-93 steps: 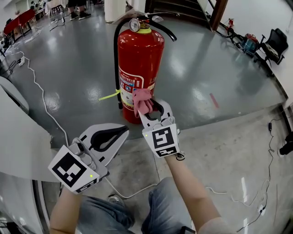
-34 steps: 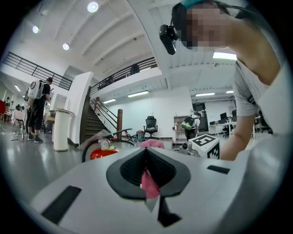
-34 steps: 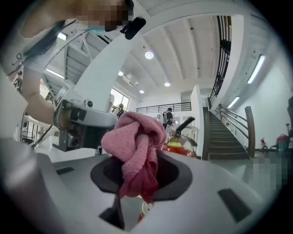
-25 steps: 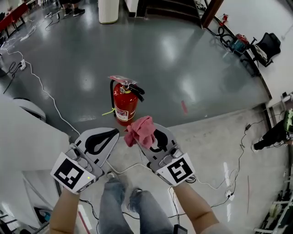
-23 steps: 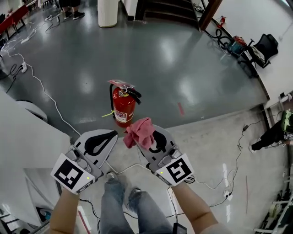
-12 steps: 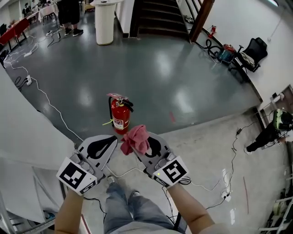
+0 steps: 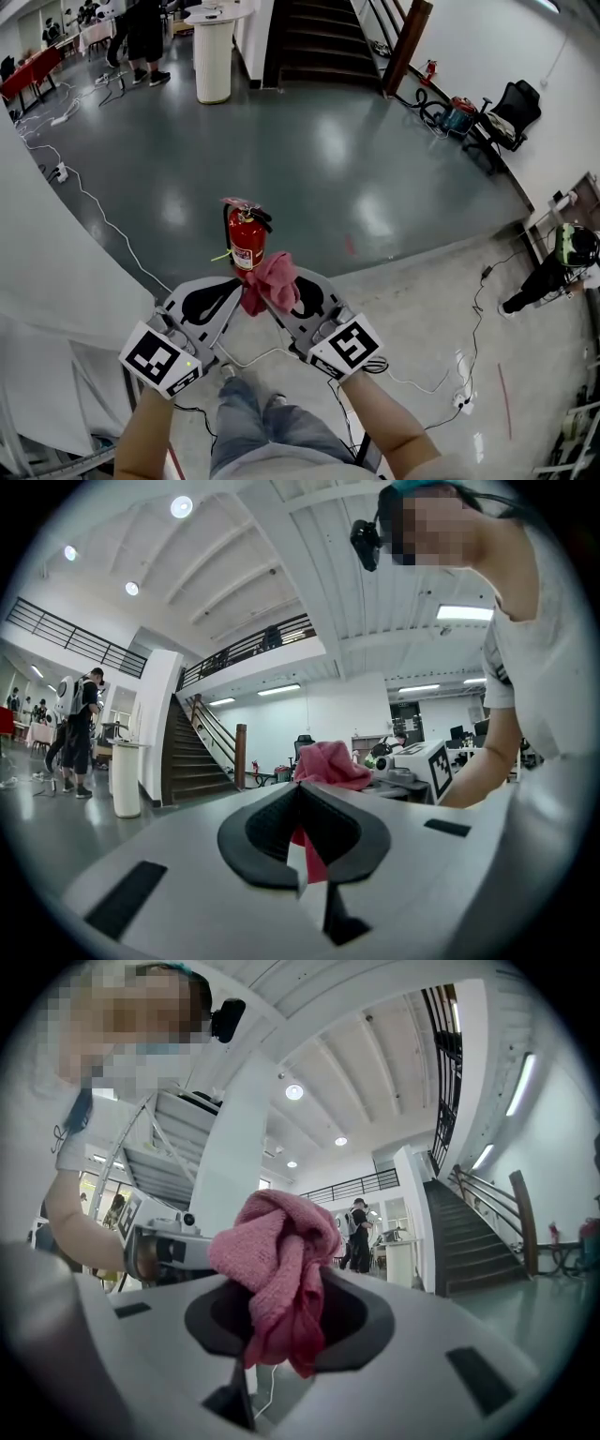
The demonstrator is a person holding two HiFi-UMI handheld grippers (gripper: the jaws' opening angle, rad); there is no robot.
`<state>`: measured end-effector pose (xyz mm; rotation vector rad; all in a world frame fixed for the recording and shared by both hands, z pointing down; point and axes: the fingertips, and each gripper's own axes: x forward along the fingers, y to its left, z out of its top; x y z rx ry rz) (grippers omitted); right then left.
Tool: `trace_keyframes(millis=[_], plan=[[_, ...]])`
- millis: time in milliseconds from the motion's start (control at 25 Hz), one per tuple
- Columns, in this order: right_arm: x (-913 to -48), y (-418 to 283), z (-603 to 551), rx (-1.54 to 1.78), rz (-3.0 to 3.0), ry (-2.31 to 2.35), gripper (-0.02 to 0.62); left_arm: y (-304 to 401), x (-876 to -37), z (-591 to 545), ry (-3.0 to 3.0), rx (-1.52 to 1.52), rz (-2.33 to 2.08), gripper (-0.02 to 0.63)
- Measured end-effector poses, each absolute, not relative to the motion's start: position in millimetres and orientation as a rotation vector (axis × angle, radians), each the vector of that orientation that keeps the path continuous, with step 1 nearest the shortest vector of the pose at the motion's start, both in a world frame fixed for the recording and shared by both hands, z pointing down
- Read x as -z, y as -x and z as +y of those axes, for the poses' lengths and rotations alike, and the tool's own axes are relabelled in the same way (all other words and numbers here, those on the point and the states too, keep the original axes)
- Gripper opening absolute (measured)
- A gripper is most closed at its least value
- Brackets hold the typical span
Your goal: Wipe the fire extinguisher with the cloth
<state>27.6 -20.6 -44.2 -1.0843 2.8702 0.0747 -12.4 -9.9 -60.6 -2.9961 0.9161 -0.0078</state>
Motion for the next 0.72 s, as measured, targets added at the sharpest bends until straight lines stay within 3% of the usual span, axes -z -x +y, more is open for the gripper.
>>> trace_keyframes(millis=[720], plan=[[58, -25, -7, -0.079, 2.882, 1.069, 0.143, 11, 70, 1, 3.003, 0.016, 0.934, 0.011]])
